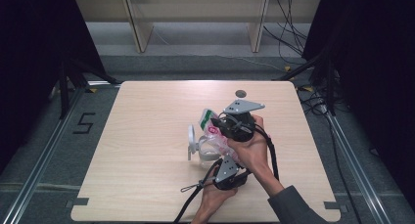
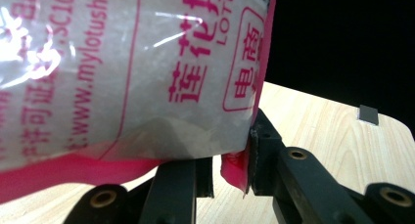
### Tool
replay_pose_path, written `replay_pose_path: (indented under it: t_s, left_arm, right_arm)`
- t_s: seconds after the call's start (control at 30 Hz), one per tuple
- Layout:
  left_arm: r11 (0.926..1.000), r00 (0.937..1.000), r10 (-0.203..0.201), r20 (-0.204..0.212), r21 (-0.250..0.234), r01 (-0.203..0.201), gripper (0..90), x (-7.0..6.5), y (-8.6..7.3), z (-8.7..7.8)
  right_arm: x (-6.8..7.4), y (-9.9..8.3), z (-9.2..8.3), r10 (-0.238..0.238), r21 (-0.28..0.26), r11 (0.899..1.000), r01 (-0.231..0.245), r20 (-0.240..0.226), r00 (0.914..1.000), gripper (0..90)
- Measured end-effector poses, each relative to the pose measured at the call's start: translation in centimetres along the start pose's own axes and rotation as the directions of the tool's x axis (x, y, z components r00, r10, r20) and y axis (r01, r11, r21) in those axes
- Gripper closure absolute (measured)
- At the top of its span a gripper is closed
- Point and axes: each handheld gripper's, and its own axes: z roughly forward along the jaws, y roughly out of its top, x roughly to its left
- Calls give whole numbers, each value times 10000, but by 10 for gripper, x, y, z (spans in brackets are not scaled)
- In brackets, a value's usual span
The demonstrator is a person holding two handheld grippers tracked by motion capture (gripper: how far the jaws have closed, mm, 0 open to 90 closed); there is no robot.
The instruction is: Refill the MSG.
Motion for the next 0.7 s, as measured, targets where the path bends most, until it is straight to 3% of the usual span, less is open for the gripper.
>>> replay_pose_path:
  t_s: [0.07,0.1,0.13,0.3,0.4,0.67,0.7]
  left_arm:
    - [10000,10000,-45,28,29,45,757,0,0,0]
    - [10000,10000,-51,43,11,51,757,0,0,1]
    - [10000,10000,-80,-17,-42,80,757,-1,-1,0]
    - [9999,10000,-79,-9,-65,79,757,-1,0,-1]
    - [10000,10000,-27,8,-52,27,758,0,0,-1]
    - [9999,9999,-114,61,-129,115,758,-1,1,-1]
    - [9998,9999,-122,92,-169,123,758,-1,0,0]
  right_arm:
    - [0,0,0,-22,-88,10000,21,-18,10000,900]
    - [2,0,-1,120,192,9997,-120,15,9999,900]
    - [2,0,1,-127,154,9998,126,45,9999,900]
    - [3,0,0,205,177,9996,-204,-48,9998,900]
    - [2,2,1,-65,166,9998,67,-78,9999,900]
    - [5,2,2,46,103,9999,-45,-68,10000,900]
    - [6,1,4,-188,92,9998,188,-9,9998,900]
